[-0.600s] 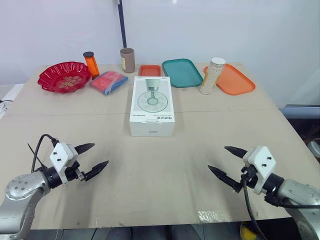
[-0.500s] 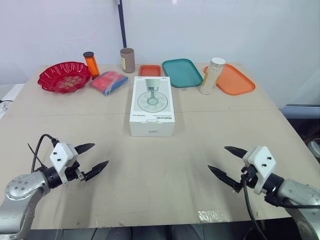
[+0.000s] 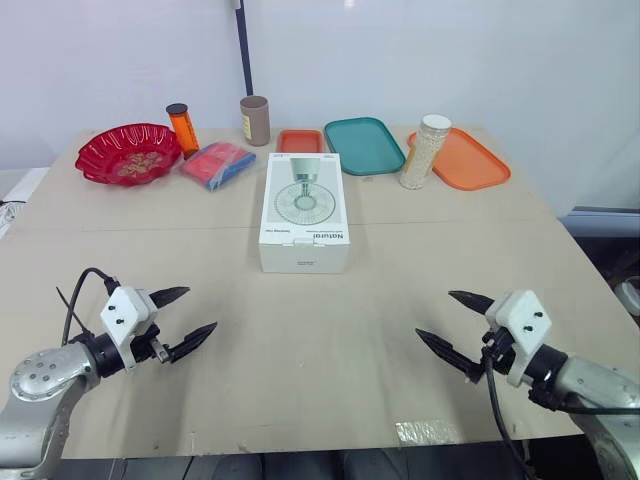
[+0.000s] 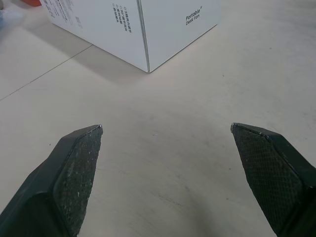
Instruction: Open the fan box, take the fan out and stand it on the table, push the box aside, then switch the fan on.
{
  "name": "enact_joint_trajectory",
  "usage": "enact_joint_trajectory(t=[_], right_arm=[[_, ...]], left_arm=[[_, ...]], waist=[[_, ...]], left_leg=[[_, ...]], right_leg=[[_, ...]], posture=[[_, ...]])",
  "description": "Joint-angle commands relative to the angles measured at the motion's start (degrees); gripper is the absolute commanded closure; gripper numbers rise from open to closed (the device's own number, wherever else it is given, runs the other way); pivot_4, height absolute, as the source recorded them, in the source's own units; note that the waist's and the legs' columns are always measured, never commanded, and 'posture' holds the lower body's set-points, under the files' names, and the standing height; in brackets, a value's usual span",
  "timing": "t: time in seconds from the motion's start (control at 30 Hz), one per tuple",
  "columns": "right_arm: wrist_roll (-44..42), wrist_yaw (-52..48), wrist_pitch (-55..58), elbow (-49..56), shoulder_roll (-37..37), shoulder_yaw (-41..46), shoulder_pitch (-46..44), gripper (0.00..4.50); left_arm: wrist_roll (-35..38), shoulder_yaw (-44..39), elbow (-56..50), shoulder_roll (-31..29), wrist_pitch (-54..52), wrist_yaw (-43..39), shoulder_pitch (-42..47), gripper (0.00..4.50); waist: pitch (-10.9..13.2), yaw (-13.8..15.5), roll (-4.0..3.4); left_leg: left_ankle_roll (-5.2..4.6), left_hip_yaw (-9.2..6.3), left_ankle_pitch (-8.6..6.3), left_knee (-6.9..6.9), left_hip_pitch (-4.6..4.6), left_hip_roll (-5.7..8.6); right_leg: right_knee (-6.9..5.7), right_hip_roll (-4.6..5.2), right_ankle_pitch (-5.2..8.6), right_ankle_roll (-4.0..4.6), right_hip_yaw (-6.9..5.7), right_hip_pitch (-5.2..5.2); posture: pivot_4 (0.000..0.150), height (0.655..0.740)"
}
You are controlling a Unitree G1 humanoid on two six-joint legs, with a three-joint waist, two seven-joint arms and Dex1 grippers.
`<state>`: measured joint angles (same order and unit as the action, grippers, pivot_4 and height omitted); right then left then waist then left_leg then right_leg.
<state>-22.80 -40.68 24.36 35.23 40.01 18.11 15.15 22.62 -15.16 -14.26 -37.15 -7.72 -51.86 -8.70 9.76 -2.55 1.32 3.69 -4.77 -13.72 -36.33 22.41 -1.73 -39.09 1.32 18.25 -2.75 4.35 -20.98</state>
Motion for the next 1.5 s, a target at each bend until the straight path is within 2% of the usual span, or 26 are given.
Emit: enact_joint_trajectory(t=[0.03, 0.13, 0.23, 0.33, 0.5, 0.53, 0.57, 0.6, 0.63, 0.67, 0.7, 0.83, 0.97, 1.1, 1.33, 1.5], right_arm=[[-0.17, -0.06, -0.50, 0.33, 0.34, 0.10, -0.92, 0.00], [-0.19, -0.11, -0.40, 0.21, 0.44, -0.07, -1.43, 0.00], [-0.27, -0.10, -0.22, 0.14, 0.56, -0.12, -1.96, 0.00], [-0.22, -0.20, -0.13, 0.64, 0.57, -0.74, -2.39, 0.00], [-0.47, 0.61, 0.58, 0.88, -0.06, -1.49, -3.70, 0.00], [-0.55, 0.81, 0.82, 1.05, -0.13, -1.64, -3.91, 0.00], [-0.58, 0.95, 0.99, 1.18, -0.14, -1.77, -4.05, 0.00], [-0.59, 1.05, 1.09, 1.25, -0.12, -1.90, -4.16, 0.00], [-0.62, 1.28, 1.26, 1.41, -0.20, -2.23, -4.59, 0.00], [-0.65, 1.64, 1.60, 1.54, -0.30, -2.62, -5.16, 0.00], [-0.68, 1.89, 1.84, 1.63, -0.37, -2.88, -5.55, 0.00], [-0.79, 2.95, 3.17, 2.54, -0.47, -3.80, -6.83, 0.00], [-1.15, 3.92, 4.76, 4.20, -0.49, -5.36, -8.03, 0.00], [-0.81, 5.19, 6.46, 5.58, -0.89, -7.89, -9.03, 0.00], [-1.75, 6.35, 9.78, 6.81, -0.93, -10.18, -11.46, 0.00], [-3.07, 6.82, 11.71, 7.51, -0.89, -9.99, -13.01, 0.00]], left_arm=[[0.50, -1.03, -1.88, -1.21, 0.55, -0.24, -0.09, 0.07], [0.74, -1.42, -1.89, -1.28, 0.17, 0.15, 0.34, 0.07], [3.06, -2.80, -2.28, -0.41, -3.75, 4.07, 4.47, 0.07], [3.91, -2.00, -2.98, -1.21, -4.51, 3.53, 7.42, 0.07], [6.05, -1.11, -3.08, -2.03, -6.81, 3.52, 13.76, 1.33], [6.15, -0.88, -2.35, -2.27, -7.33, 3.60, 15.80, 1.89], [6.17, -0.71, -1.86, -2.43, -7.69, 3.63, 17.14, 2.17], [6.23, -0.61, -1.55, -2.54, -7.97, 3.58, 17.93, 2.24], [6.33, -0.04, -0.52, -2.79, -8.14, 2.91, 19.66, 2.91], [6.70, 0.66, 0.57, -2.80, -8.84, 2.51, 21.61, 3.22], [6.97, 1.15, 1.32, -2.80, -9.37, 2.25, 22.99, 3.31], [7.19, 4.36, 3.66, -2.36, -11.86, 1.00, 28.61, 4.44], [4.24, 11.81, 7.88, 1.89, -15.54, 3.17, 38.72, 4.44], [0.82, 17.17, 10.76, 6.57, -17.69, 6.69, 44.69, 4.44], [-4.00, 20.54, 17.57, 11.17, -19.26, 11.17, 50.43, 4.44], [-5.74, 20.87, 18.44, 10.37, -23.09, 12.16, 50.93, 4.44]], waist=[[0.00, 0.00, 0.00], [0.00, 0.00, 0.00], [0.00, 0.00, 0.00], [-0.01, 0.04, 0.01], [0.00, 0.03, 0.00], [0.00, 0.03, 0.00], [0.00, 0.03, 0.00], [0.00, 0.03, 0.00], [0.00, 0.03, 0.00], [0.00, 0.03, 0.00], [0.00, 0.03, 0.00], [0.00, 0.00, -0.01], [0.01, 0.00, -0.01], [0.01, 0.36, 0.00], [0.01, 0.21, -0.01], [0.01, 0.20, -0.01]], left_leg=[[0.00, 0.00, 0.00, 0.00, 0.00, 0.00], [0.00, 0.00, 0.00, 0.00, 0.00, 0.00], [0.00, 0.00, 0.00, 0.00, 0.00, 0.00], [0.00, -0.03, 0.00, -0.01, 0.00, 0.00], [0.01, -0.02, 0.00, -0.02, 0.01, 0.02], [0.00, -0.04, 0.00, -0.02, 0.01, 0.02], [0.00, -0.04, 0.00, -0.02, 0.01, 0.01], [0.01, -0.04, 0.01, -0.02, 0.01, 0.01], [0.01, -0.04, 0.01, -0.02, 0.01, 0.02], [0.01, -0.03, 0.01, -0.02, 0.01, 0.02], [0.01, -0.04, 0.01, -0.02, 0.01, 0.02], [0.03, -0.06, 0.02, -0.02, 0.01, 0.03], [0.03, -0.06, 0.02, -0.03, 0.03, 0.04], [0.03, -0.12, 0.03, -0.14, 0.07, 0.10], [0.02, -0.13, 0.02, -0.13, 0.10, 0.09], [0.03, -0.14, 0.03, -0.15, 0.10, 0.10]], right_leg=[[0.00, 0.00, 0.00, 0.00, 0.00, 0.00], [0.00, 0.00, 0.00, 0.00, 0.00, 0.00], [0.00, 0.00, 0.00, 0.00, 0.00, 0.00], [-0.02, 0.00, 0.00, 0.00, -0.02, 0.00], [-0.02, 0.02, 0.00, -0.01, -0.03, 0.01], [-0.02, 0.01, 0.00, -0.01, -0.05, 0.01], [-0.02, 0.00, 0.00, 0.00, -0.05, 0.01], [-0.03, 0.01, 0.00, 0.00, -0.05, 0.01], [-0.03, 0.01, 0.00, 0.00, -0.04, 0.01], [-0.03, 0.01, -0.01, 0.00, -0.04, 0.01], [-0.03, 0.01, 0.00, 0.00, -0.04, 0.01], [-0.05, -0.01, -0.01, 0.01, -0.07, 0.01], [-0.04, 0.00, -0.01, 0.00, -0.07, 0.00], [-0.05, 0.02, -0.02, -0.03, -0.10, 0.04], [-0.06, 0.00, -0.02, -0.03, -0.10, 0.00], [-0.07, 0.00, -0.02, -0.03, -0.10, 0.00]], posture=[[0.150, 0.7400], [0.150, 0.7400], [0.150, 0.7400], [0.150, 0.7400], [0.150, 0.7400], [0.150, 0.7400], [0.150, 0.7400], [0.150, 0.7400], [0.150, 0.7400], [0.150, 0.7400], [0.150, 0.7400], [0.150, 0.7400], [0.150, 0.7400], [0.150, 0.7400], [0.150, 0.7400], [0.150, 0.7400]])
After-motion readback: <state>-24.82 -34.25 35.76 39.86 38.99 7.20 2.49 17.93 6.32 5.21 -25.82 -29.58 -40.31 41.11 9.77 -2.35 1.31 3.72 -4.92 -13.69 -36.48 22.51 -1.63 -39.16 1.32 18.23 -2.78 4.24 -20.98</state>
